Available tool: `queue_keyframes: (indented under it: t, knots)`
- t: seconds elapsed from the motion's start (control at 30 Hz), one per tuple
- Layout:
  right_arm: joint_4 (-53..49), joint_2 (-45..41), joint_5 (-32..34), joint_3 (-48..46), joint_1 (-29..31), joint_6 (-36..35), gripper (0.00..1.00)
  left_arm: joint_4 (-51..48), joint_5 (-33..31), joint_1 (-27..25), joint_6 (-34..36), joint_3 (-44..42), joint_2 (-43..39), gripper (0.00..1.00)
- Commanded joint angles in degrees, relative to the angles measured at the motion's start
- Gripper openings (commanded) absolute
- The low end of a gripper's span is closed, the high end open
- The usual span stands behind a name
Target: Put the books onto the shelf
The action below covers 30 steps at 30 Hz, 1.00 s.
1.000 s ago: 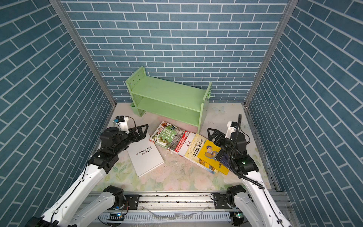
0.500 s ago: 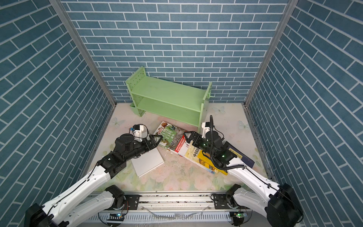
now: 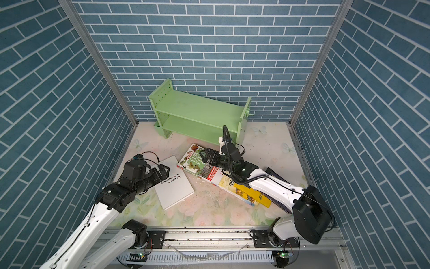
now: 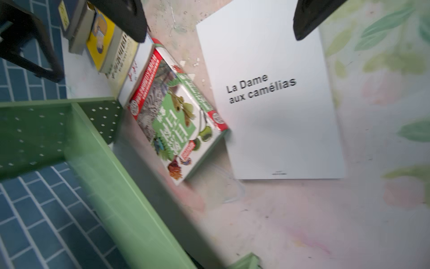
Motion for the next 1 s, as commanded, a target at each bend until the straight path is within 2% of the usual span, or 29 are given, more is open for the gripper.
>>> queue_keyframes:
  t: [0.0,0.2,0.5,0.7,0.97]
  knots:
    - [-4.5,5.5,5.4,1.7,3.7,-5.4,0.96,-10.0,-1.7,4.8,1.1,-2.4,-0.9,1.0]
    - [-6.8,16.4,5.0,9.4,8.5,-9.0,0.92,-11.0,-0.3,8.9,1.1,-8.0,-4.6,1.0]
    - [-10.6,25.6,1.2,14.7,10.2,-10.1,0.91,-4.1,5.7,9.9,-4.2,-17.7,-5.8,1.0]
    - [-10.8,31.7,-2.7,18.5,10.4,-10.6,0.89,-0.4,9.4,11.1,-4.8,-20.4,-5.0,1.0]
    - [-15.3,36.6,-3.8,23.7,10.4,-11.2,0.89,2.8,11.7,11.9,-5.6,-21.9,-4.2,1.0]
